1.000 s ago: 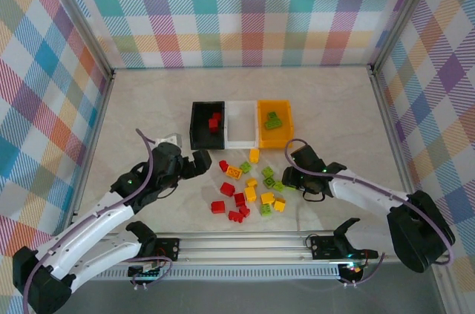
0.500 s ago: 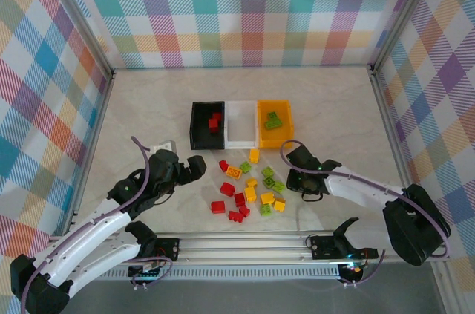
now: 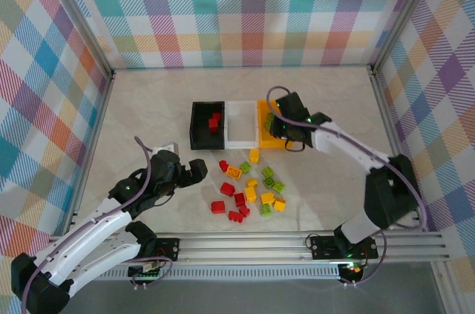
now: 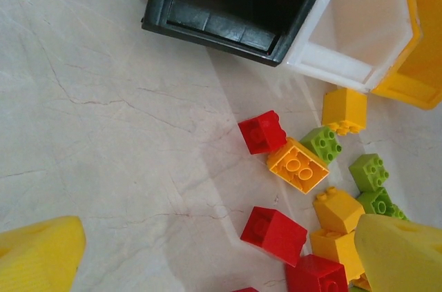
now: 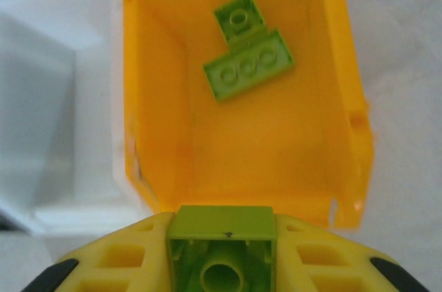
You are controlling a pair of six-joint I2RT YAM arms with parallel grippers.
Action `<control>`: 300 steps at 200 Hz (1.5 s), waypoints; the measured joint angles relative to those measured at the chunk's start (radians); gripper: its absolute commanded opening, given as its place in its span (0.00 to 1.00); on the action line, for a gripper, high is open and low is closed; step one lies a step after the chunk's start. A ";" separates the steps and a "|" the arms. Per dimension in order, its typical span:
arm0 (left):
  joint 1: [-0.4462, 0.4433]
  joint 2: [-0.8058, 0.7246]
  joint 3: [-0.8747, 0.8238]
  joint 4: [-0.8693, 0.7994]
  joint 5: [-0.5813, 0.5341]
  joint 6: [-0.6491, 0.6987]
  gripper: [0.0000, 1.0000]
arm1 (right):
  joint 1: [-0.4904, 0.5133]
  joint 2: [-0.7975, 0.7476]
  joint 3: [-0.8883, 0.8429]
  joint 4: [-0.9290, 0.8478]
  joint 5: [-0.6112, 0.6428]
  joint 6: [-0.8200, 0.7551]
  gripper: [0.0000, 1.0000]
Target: Sort the legos into containers by color
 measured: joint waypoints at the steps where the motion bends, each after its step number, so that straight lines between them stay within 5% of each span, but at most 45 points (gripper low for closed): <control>1: 0.000 0.000 0.000 0.000 0.002 0.000 1.00 | -0.002 0.010 0.009 0.000 0.001 -0.001 0.28; 23: 0.000 0.007 -0.007 -0.002 0.022 0.000 1.00 | -0.028 0.143 0.124 -0.007 0.012 -0.010 0.36; 52: 0.000 0.014 -0.024 -0.002 0.047 0.003 1.00 | -0.047 0.254 0.230 -0.028 0.015 -0.010 0.65; 72: 0.000 0.029 -0.029 0.002 0.065 0.018 0.98 | -0.052 0.274 0.263 -0.036 0.013 -0.019 0.72; 105: -0.045 0.102 -0.029 0.006 0.093 0.049 0.93 | -0.052 0.225 0.228 -0.024 -0.003 -0.027 0.74; 185: -0.435 0.396 -0.018 0.035 -0.027 0.056 0.89 | -0.050 -0.018 -0.062 0.036 -0.036 -0.029 0.74; 215: -0.466 0.509 0.013 0.083 -0.068 0.050 0.84 | -0.050 -0.042 -0.088 0.041 -0.039 -0.029 0.75; 247: -0.468 0.579 0.024 0.131 -0.088 0.037 0.63 | -0.050 -0.098 -0.102 0.045 -0.038 -0.029 0.75; 300: -0.470 0.546 0.000 0.141 -0.089 0.013 0.46 | -0.050 -0.157 -0.138 0.055 -0.035 -0.028 0.75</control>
